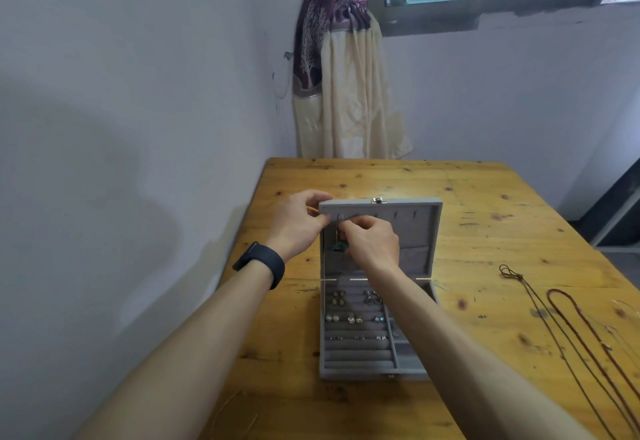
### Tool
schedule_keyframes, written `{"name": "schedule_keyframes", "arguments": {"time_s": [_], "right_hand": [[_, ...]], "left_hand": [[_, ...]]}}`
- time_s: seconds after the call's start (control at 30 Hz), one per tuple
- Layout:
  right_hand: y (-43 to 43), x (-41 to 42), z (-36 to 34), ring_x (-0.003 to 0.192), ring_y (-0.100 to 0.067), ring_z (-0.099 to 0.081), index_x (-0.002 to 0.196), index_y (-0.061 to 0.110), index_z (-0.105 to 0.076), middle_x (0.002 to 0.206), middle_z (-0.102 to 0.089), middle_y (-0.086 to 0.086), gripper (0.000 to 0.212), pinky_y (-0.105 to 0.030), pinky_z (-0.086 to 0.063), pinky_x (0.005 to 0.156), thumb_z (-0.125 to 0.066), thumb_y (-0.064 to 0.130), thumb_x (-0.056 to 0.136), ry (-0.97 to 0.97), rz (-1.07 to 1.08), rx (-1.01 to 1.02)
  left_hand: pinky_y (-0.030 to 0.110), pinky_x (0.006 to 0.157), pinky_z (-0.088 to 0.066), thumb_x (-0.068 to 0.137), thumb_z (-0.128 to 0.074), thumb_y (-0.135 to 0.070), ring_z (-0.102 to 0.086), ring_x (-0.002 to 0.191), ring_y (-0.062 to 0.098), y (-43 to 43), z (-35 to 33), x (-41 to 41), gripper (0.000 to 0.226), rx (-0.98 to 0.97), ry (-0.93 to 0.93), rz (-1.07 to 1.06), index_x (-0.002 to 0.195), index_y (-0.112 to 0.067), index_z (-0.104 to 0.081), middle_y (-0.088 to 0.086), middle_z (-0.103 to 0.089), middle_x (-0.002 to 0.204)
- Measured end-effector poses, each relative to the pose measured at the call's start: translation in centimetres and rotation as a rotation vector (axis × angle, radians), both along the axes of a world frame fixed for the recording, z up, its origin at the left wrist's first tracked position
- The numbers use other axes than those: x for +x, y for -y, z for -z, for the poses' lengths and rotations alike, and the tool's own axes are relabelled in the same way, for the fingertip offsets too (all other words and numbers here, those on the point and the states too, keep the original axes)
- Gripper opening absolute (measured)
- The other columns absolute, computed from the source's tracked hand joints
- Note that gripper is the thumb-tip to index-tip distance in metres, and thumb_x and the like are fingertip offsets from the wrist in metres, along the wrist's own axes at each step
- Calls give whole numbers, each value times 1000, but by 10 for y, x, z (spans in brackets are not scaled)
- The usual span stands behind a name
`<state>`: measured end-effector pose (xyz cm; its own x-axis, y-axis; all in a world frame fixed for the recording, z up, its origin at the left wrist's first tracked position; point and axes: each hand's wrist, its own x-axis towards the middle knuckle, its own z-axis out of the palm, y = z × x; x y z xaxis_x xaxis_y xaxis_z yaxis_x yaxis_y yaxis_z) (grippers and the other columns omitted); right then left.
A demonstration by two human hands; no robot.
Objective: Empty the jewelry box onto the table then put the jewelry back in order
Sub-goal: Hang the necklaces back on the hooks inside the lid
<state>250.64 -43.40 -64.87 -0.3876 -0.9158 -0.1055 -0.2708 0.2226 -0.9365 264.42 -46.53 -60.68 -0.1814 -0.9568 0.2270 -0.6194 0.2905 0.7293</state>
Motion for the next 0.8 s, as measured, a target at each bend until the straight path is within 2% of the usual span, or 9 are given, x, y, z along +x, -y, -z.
{"name": "schedule_keyframes", "arguments": {"time_s": [0.13,0.23,0.4,0.47,0.53,0.63,0.73,0.8], "right_hand": [[-4,0,-1,79,-18,-71,77,35,-75,76,-74,12,25,-42,-59,80,-59,53,71,-4,-14,1],[-6,-1,1,79,-17,-71,78,40,-74,76,-73,14,25,-42,-60,77,-58,57,69,-44,-34,-6],[-11,-4,1,81,-13,-70,87,32,-75,83,-73,15,25,-38,-59,78,-60,52,82,-150,-50,-50],[-18,-8,3,83,-9,-68,90,30,-74,85,-72,16,23,-33,-56,77,-61,48,87,-236,-55,-93],[-28,-13,10,86,-8,-66,96,30,-71,89,-70,16,19,-30,-54,75,-60,44,90,-353,-77,-160],[-41,-22,31,95,-16,-58,109,29,-65,103,-65,8,22,-34,-52,77,-59,41,92,-627,-136,-245],[-48,-26,47,105,-21,-51,117,26,-63,112,-63,1,30,-34,-49,81,-58,42,91,-862,-182,-246],[-51,-27,51,108,-20,-50,119,26,-63,115,-63,1,33,-33,-48,83,-58,43,91,-911,-191,-242]], "left_hand": [[10,67,-43,88,-71,-17,-57,88,-2,-2,1,-2,36,5,-10,-2,124,-22,-64,-9,-61,113],[17,74,-49,83,-76,-22,-60,95,7,-2,4,-3,41,5,-8,2,121,-25,-63,-6,-61,118],[26,79,-55,79,-81,-23,-61,95,10,-1,10,-5,44,-16,6,-6,118,-27,-61,-4,-61,116],[29,78,-57,81,-80,-23,-62,95,11,-2,12,-5,41,-27,10,-14,116,-28,-59,-5,-63,114],[23,74,-54,83,-79,-21,-62,95,10,-3,13,-7,38,-35,-8,-15,114,-27,-58,-7,-65,109],[23,75,-55,85,-77,-22,-62,95,8,-7,16,-7,36,-39,-29,-10,116,-28,-57,-10,-65,105],[12,66,-53,87,-75,-24,-61,93,2,-9,17,-7,43,-1,-70,5,125,-29,-55,-9,-64,110],[7,60,-50,89,-73,-25,-59,93,0,-11,18,-7,49,34,-103,9,133,-29,-52,-8,-62,115]]}}
